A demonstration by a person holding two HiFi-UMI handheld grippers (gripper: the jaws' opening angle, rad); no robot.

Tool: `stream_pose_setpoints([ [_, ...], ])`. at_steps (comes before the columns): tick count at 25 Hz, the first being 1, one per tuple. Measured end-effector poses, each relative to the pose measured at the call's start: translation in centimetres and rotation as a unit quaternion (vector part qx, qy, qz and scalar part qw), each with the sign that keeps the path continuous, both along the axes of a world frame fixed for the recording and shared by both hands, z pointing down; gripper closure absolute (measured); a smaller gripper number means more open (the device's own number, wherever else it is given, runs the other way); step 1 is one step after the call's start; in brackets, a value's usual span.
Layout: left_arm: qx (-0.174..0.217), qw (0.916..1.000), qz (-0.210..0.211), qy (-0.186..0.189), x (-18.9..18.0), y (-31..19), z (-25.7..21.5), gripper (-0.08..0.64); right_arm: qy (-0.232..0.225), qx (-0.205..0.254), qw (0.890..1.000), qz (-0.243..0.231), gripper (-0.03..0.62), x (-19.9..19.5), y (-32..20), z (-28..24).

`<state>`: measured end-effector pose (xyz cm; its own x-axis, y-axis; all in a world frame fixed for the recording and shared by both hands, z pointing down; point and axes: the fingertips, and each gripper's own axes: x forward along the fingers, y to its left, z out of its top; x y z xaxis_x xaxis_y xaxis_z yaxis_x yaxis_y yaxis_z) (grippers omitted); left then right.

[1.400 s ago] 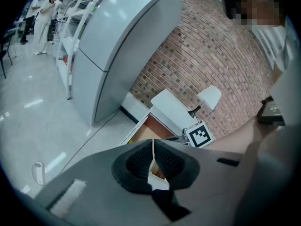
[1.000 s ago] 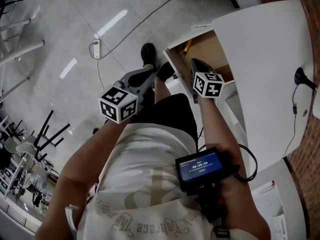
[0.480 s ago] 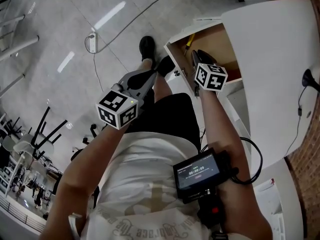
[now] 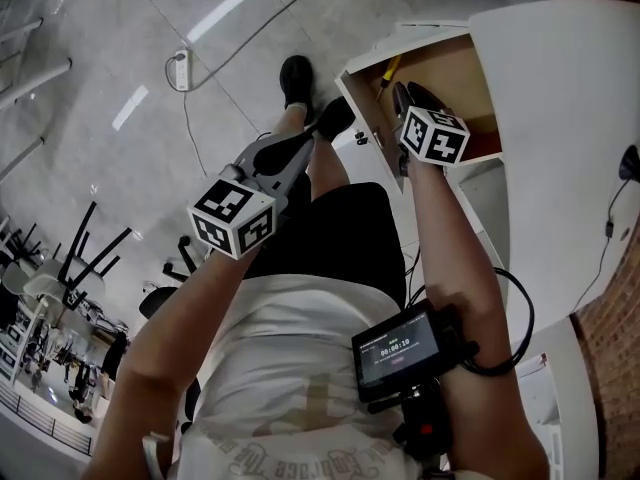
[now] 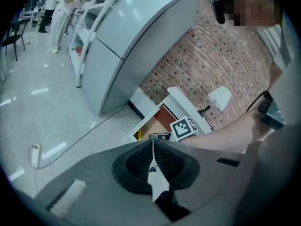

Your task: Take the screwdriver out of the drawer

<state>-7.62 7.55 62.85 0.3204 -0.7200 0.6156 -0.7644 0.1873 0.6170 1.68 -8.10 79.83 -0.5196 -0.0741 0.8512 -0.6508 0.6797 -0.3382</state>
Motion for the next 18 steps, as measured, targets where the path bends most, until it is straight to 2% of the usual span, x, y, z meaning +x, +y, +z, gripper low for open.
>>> stream_pose_setpoints([
  [3, -0.006, 1.0000, -0.007, -0.002, 0.0, 0.4, 1.0, 0.545, 0.003, -0.005, 1.000, -0.002, 0.497, 0.0, 0.0, 1.1],
  [7, -0.004, 0.9999, 0.006, -0.014, 0.4, 0.4, 1.4, 0.546, 0.006, -0.013, 1.000, -0.001, 0.506, -0.1, 0.1, 2.2],
  [18, -0.011, 0.9999, 0.000, -0.010, 1.1, 0.9, 2.5, 0.546, 0.003, -0.027, 1.000, 0.012, 0.503, -1.5, -0.5, 4.8],
])
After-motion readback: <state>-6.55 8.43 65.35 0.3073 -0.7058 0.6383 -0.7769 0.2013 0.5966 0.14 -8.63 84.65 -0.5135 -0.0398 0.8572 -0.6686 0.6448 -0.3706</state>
